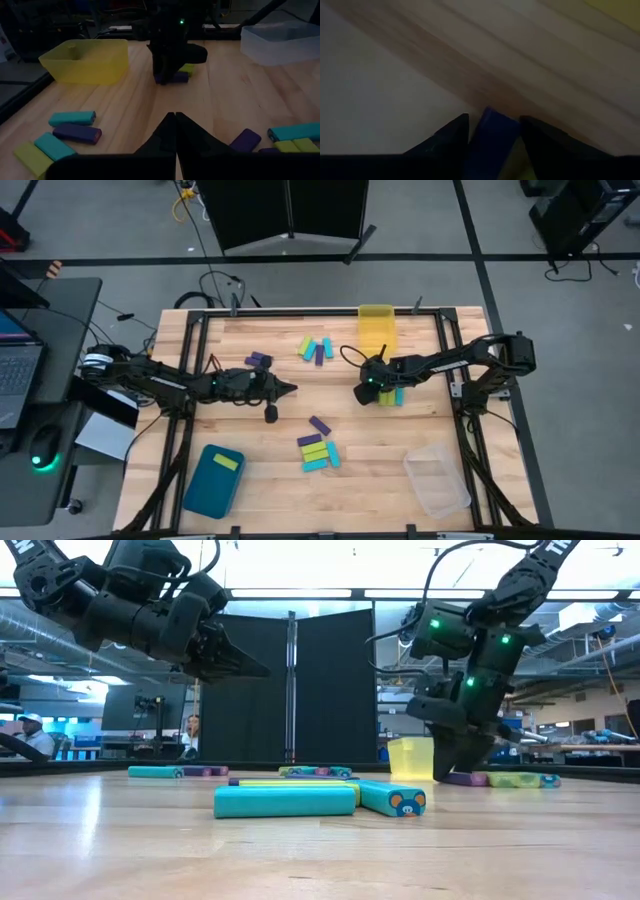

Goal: Sort blocks
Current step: Put the violet block into the transparent yellow bin

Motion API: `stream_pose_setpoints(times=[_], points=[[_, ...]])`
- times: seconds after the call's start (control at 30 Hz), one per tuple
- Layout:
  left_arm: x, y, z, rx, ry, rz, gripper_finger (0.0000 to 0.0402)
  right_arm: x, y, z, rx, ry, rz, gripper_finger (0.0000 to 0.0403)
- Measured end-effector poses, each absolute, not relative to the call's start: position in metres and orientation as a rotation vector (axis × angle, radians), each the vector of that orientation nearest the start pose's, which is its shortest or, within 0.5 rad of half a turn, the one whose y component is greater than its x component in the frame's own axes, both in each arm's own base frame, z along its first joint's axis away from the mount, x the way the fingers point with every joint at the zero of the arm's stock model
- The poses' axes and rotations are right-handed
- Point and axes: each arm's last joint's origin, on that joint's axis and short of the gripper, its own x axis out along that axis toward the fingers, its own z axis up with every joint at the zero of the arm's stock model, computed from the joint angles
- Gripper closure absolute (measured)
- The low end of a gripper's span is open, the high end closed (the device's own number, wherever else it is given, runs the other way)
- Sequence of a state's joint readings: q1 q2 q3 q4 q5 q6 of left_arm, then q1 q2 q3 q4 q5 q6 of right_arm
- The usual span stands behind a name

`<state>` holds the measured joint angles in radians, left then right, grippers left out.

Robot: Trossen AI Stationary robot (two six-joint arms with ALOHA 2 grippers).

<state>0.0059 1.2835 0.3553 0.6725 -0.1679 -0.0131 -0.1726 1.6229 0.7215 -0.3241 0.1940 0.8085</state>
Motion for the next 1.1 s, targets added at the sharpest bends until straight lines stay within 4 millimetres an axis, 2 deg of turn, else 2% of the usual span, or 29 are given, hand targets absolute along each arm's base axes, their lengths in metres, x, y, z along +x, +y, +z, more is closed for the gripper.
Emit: stream_pose_setpoints(times=[0.2,0.37,0.53,0.7,0.8,0.93,1.1], points=[[0.233,0.006,0.171,-0.012,0.267,0.176,0.0396,0.258,-0.052,0.134,0.660,0.999,-0.738,0.0285],[0.233,0.006,0.171,-0.011,0.267,0.175,0.0396,0.265,-0.057,0.155,0.642,0.961,-0.657,0.0289],[0.233,0.006,0.171,-0.011,0.267,0.175,0.0396,0.279,-0.071,0.193,0.533,0.959,-0.611,0.0289],[0.233,0.006,0.171,-0.010,0.269,0.174,0.0396,0.281,-0.113,0.238,0.341,1.004,-0.611,0.0289],[0.233,0.006,0.170,-0.010,0.272,0.173,0.0396,0.275,-0.144,0.252,0.149,1.062,-0.547,0.0288],[0.233,0.006,0.170,-0.009,0.274,0.173,0.0396,0.272,-0.180,0.250,-0.048,1.111,-0.411,0.0288],[0.233,0.006,0.170,-0.009,0.278,0.173,0.0396,0.275,-0.224,0.222,-0.152,1.230,-0.340,0.0287]])
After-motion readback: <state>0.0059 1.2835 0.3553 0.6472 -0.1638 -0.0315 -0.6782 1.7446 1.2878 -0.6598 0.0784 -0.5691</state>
